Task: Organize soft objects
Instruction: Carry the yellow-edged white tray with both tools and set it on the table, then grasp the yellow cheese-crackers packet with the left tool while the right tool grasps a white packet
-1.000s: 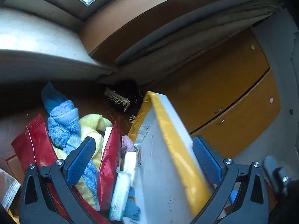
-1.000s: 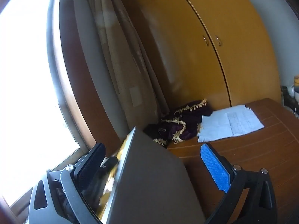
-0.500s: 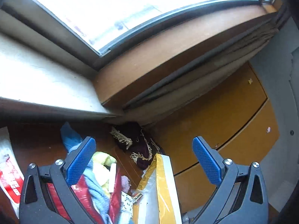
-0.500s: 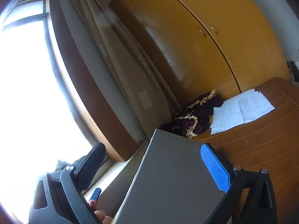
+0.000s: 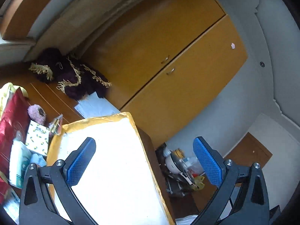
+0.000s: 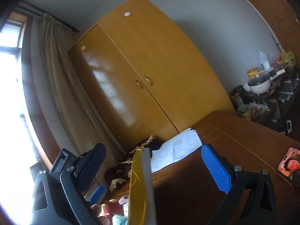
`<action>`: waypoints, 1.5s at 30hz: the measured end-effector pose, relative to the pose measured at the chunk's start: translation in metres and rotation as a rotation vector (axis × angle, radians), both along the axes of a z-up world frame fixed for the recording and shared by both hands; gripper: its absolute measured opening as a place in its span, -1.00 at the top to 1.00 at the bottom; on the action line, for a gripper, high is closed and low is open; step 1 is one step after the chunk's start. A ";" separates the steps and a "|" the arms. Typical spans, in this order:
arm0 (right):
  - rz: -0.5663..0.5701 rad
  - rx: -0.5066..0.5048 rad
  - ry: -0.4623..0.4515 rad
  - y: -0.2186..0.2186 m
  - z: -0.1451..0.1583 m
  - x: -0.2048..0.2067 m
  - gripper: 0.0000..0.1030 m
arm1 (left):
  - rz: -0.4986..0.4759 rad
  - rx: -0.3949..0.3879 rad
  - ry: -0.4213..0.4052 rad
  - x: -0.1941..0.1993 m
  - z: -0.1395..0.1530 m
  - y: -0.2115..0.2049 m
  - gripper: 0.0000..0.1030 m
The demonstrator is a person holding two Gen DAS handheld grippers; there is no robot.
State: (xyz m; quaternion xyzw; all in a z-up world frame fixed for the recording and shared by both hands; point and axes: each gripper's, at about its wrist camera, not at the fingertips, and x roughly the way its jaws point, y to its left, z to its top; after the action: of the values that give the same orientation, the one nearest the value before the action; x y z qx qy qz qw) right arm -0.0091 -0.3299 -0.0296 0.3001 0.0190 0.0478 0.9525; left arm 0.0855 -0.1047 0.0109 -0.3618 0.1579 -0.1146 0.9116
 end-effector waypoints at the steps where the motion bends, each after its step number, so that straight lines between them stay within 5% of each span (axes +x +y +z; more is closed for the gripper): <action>1: -0.032 -0.002 -0.002 -0.006 -0.001 -0.005 -1.00 | -0.020 0.039 -0.003 0.002 0.000 -0.012 -1.00; 5: -0.219 -0.063 0.025 -0.013 -0.007 -0.028 -1.00 | -0.084 0.147 -0.015 0.002 -0.002 -0.051 -1.00; 10: -0.130 -0.120 0.021 -0.006 0.004 -0.013 -1.00 | -0.056 0.226 0.033 -0.014 0.008 -0.035 -1.00; 14: 0.112 -0.198 0.060 0.025 0.007 0.015 -1.00 | 0.028 0.368 0.037 -0.043 0.011 0.018 -1.00; 16: 0.244 -0.251 0.103 0.047 0.011 0.032 -1.00 | 0.112 0.502 0.052 -0.060 0.001 0.039 -1.00; 19: 0.432 -0.339 0.148 0.090 0.007 0.042 -1.00 | 0.225 0.639 0.137 -0.077 -0.018 0.080 -1.00; 24: 0.634 -0.411 0.200 0.142 -0.016 0.047 -1.00 | 0.290 0.598 0.262 -0.104 -0.026 0.136 -1.00; 29: 0.809 -0.345 0.279 0.162 -0.039 0.045 -1.00 | 0.183 0.717 0.267 -0.120 -0.031 0.144 -1.00; 37: 0.905 -0.425 0.335 0.174 -0.057 0.020 -0.95 | 0.016 0.712 0.242 -0.131 -0.049 0.148 -1.00; 40: 0.926 -0.468 0.363 0.185 -0.061 0.015 -0.85 | -0.102 0.709 0.291 -0.131 -0.057 0.139 -1.00; 45: 0.924 -0.512 0.489 0.198 -0.074 0.021 -0.43 | -0.184 0.810 0.336 -0.135 -0.071 0.127 -0.87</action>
State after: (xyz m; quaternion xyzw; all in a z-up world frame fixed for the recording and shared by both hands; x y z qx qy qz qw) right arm 0.0123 -0.1324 -0.1036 0.0232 0.3785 0.3817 0.8429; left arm -0.0498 0.0220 -0.0596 0.0262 0.3673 -0.0640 0.9275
